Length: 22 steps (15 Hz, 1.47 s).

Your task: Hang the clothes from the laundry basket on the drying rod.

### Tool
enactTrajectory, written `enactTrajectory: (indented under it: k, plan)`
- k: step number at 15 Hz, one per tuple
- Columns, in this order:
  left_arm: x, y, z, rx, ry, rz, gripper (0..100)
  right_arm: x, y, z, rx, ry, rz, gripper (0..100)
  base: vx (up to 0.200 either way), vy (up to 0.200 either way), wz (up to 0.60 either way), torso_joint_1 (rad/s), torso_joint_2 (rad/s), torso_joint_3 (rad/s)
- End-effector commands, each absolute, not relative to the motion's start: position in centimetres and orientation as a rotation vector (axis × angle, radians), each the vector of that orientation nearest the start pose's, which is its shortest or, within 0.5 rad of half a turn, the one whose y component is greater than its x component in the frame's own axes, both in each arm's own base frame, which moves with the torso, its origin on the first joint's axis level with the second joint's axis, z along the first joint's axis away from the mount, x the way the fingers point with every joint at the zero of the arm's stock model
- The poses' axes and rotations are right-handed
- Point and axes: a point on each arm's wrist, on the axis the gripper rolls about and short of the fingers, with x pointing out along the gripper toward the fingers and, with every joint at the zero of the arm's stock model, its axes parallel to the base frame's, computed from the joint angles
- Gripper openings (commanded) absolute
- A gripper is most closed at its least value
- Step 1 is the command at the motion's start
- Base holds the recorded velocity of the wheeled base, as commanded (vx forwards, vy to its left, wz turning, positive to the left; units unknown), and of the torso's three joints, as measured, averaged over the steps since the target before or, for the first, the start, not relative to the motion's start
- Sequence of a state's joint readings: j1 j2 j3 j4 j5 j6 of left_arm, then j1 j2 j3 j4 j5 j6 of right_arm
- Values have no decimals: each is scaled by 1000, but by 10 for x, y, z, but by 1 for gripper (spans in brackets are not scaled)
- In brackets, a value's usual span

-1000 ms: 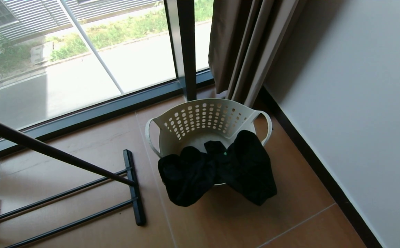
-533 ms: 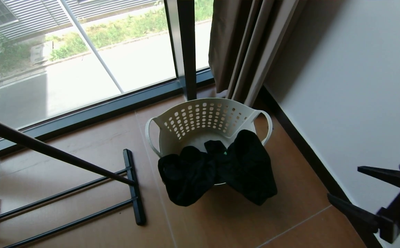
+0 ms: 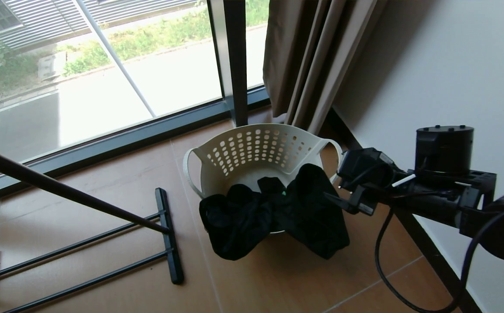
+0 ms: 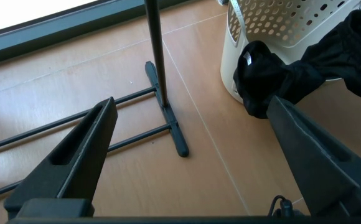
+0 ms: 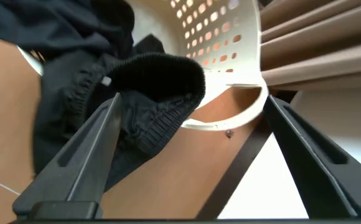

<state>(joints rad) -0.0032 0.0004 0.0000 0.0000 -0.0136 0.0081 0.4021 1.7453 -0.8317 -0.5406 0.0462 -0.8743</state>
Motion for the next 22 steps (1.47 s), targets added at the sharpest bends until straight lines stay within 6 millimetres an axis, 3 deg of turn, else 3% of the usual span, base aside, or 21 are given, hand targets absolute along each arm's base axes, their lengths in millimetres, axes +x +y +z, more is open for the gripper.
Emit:
enactTrajectory:
  k: [1, 4, 8, 9, 12, 22]
  plan:
    - [-23, 0, 75, 8, 0, -17, 100, 310, 123, 141, -948, 224, 585, 100, 0, 0, 0, 0, 0, 0]
    - [-23, 0, 75, 8, 0, -17, 100, 318, 123, 141, -946, 217, 573, 100, 0, 0, 0, 0, 0, 0]
    - [-23, 0, 75, 8, 0, -17, 100, 356, 130, 121, -942, 241, 561, 100, 0, 0, 0, 0, 0, 0]
    - [-23, 0, 75, 8, 0, -17, 100, 377, 129, 117, -937, 234, 533, 100, 0, 0, 0, 0, 0, 0]
    - [-23, 0, 75, 8, 0, -17, 100, 401, 135, 106, -936, 229, 518, 100, 0, 0, 0, 0, 0, 0]
    - [-23, 0, 75, 8, 0, -17, 100, 445, 138, 86, -899, 240, 422, 100, 0, 0, 0, 0, 0, 0]
